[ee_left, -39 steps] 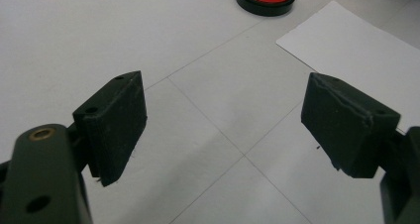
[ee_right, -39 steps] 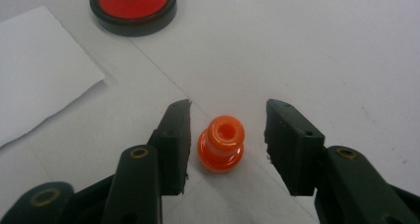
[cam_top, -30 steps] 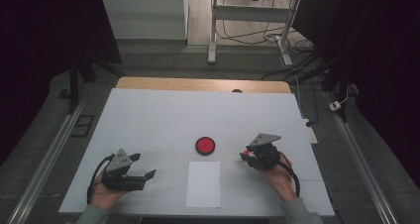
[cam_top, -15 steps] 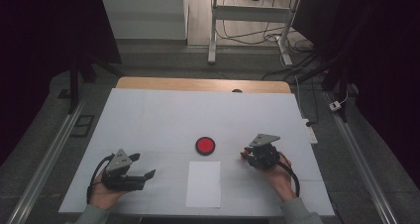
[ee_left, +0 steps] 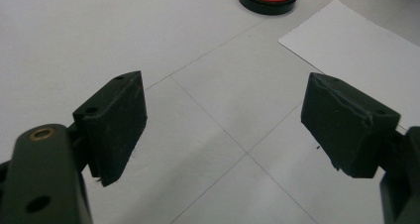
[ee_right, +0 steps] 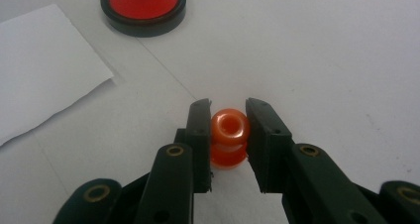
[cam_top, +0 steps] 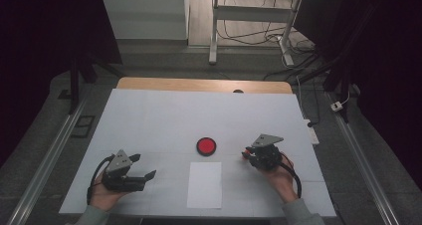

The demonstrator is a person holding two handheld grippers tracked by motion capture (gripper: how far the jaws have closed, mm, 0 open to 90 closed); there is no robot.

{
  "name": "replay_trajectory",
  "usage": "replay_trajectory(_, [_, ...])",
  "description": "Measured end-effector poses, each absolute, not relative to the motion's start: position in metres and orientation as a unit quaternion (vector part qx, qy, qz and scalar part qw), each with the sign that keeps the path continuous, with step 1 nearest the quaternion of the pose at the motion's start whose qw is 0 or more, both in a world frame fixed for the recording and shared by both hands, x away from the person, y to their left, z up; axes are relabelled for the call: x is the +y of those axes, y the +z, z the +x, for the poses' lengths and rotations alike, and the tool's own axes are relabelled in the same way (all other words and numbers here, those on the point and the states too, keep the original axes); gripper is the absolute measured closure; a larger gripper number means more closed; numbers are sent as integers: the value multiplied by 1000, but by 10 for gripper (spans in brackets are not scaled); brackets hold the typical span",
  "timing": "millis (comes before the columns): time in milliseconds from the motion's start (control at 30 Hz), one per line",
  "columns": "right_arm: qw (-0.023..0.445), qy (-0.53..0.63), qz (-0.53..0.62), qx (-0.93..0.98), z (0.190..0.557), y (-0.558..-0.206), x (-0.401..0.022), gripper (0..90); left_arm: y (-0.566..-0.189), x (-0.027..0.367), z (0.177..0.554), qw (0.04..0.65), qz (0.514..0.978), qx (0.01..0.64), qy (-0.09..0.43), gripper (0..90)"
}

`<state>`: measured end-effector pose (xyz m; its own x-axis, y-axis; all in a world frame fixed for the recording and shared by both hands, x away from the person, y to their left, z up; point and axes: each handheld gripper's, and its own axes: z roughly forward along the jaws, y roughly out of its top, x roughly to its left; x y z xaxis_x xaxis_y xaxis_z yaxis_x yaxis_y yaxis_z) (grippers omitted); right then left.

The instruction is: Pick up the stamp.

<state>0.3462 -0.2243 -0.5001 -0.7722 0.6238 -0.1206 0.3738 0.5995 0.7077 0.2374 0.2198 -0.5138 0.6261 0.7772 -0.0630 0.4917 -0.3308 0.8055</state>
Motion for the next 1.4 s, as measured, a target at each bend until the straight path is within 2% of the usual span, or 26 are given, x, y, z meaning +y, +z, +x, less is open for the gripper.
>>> replay_trajectory(1400, [190,453,281,825,328,-467,-228,717,-515,218,237,422,798,398,165,181])
